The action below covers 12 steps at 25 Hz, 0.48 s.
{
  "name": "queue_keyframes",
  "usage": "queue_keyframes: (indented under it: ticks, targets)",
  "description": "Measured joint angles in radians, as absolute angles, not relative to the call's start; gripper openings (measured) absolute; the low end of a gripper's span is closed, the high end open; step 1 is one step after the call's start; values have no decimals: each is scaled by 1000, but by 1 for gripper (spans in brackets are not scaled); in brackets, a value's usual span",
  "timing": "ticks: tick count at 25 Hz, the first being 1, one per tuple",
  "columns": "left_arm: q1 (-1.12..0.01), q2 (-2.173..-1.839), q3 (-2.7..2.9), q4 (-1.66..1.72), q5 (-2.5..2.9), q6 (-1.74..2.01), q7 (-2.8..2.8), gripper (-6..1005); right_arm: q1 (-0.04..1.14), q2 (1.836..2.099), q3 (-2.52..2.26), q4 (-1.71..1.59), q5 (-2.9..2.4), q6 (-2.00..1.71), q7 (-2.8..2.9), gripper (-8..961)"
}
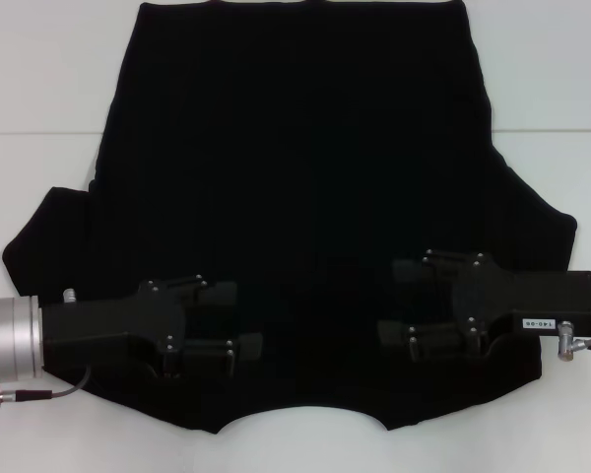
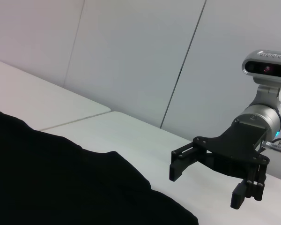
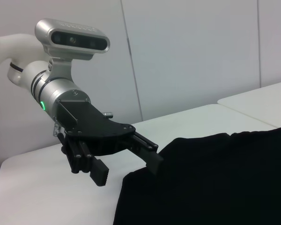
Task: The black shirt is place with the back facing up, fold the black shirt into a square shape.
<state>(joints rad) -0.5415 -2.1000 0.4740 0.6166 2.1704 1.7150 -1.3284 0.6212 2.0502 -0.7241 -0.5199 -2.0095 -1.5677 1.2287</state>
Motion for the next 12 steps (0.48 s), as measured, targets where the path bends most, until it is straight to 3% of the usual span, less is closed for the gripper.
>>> queue_keyframes:
  ticks: [12]
  targets:
    - [-541,-2100,474,617,2172,1715,-1328,875,621,2051,-724,-520,-2010,-1568,1229,916]
